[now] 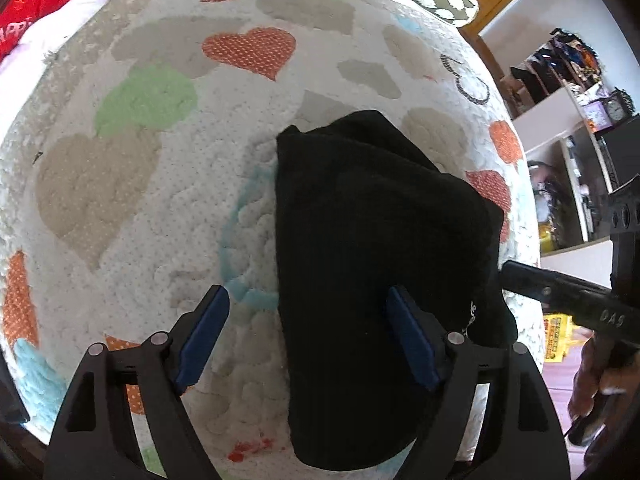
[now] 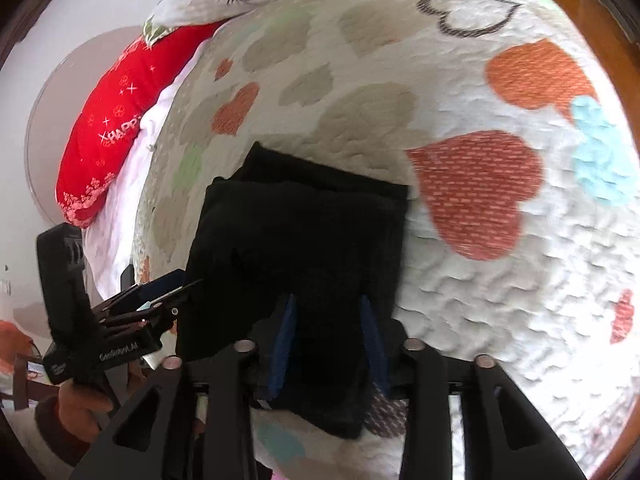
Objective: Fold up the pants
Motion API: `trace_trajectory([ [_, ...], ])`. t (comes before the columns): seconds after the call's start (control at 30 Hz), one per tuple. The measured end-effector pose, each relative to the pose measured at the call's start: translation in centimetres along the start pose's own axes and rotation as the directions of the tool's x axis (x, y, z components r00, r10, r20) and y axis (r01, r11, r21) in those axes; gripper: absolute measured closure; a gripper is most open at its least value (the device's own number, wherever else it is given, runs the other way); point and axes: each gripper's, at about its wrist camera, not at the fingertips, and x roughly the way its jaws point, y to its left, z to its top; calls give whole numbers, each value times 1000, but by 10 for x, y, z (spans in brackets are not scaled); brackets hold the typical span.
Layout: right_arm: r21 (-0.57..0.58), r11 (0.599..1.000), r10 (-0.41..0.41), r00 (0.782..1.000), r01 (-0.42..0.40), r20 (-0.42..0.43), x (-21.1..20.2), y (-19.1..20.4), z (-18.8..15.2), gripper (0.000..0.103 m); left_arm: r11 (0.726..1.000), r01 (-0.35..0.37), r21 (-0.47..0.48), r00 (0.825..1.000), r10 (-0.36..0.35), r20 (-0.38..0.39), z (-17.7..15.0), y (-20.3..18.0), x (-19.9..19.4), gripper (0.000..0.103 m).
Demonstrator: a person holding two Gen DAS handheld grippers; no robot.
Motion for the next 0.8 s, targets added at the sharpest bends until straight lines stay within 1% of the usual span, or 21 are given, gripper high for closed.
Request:
trace_trajectory([
  [0.03, 1, 1000, 15, 1000, -15, 5, -4, -4, -3, 51, 1000, 10, 4, 1000, -10, 0, 0, 0, -1, 21],
  [0.07, -2, 1000, 15, 1000, -15, 9, -6, -7, -5, 49, 1000, 22, 12, 1000, -22, 0, 0, -1, -2, 21],
  [0.13, 1, 1000, 9, 1000, -9, 8, -2, -13, -8, 39, 999, 39, 28, 999, -39, 3, 2, -2, -2, 20],
  [0.2, 21, 999, 38, 999, -38, 5, 7, -21, -10, 38, 998, 58, 37, 998, -58, 3, 4, -2, 2, 20],
  [0.27, 52, 997, 61, 998, -61, -9, 21, -25, -9, 38, 996, 74, 46, 997, -73, -15, 5, -2, 9, 19],
  [0.33, 65, 993, 100, 995, -99, -2, 29, -29, -10, 37, 994, 103, 48, 994, -101, -36, 6, 0, 17, 18],
  [0.4, 91, 984, 149, 989, -150, 18, 37, -36, -10, 33, 992, 123, 39, 992, -121, -40, 6, 2, 23, 13],
  [0.47, 95, 978, 186, 982, -188, 32, 41, -38, -10, 33, 989, 147, 30, 989, -146, -31, 7, 4, 28, 8],
  [0.5, 93, 975, 198, 980, -200, 27, 44, -37, -9, 36, 988, 154, 28, 988, -153, -24, 7, 3, 31, 5],
  [0.53, 92, 974, 206, 978, -207, 23, 47, -34, -8, 47, 987, 159, 28, 987, -158, -20, 7, 3, 32, 4],
  [0.57, 94, 966, 239, 971, -239, 11, 50, -32, -7, 59, 986, 165, 35, 986, -164, -15, 7, 1, 33, 4],
  [0.6, 95, 965, 245, 970, -244, 8, 49, -28, -5, 65, 985, 167, 46, 986, -166, -13, 7, -1, 33, 4],
  [0.63, 81, 967, 242, 970, -242, 8, 47, -24, -4, 69, 984, 166, 63, 986, -166, -13, 7, -5, 33, 6],
  [0.67, 66, 968, 241, 970, -241, 11, 42, -19, -3, 71, 981, 180, 74, 984, -179, -13, 8, -8, 31, 25],
  [0.73, 53, 966, 252, 967, -253, 24, 32, -11, 0, 75, 979, 180, 92, 984, -180, -9, 9, -12, 22, 38],
  [0.8, 28, 962, 269, 962, -270, 37, 19, 0, 5, 76, 976, 196, 100, 980, -197, 4, 12, -11, 10, 56],
])
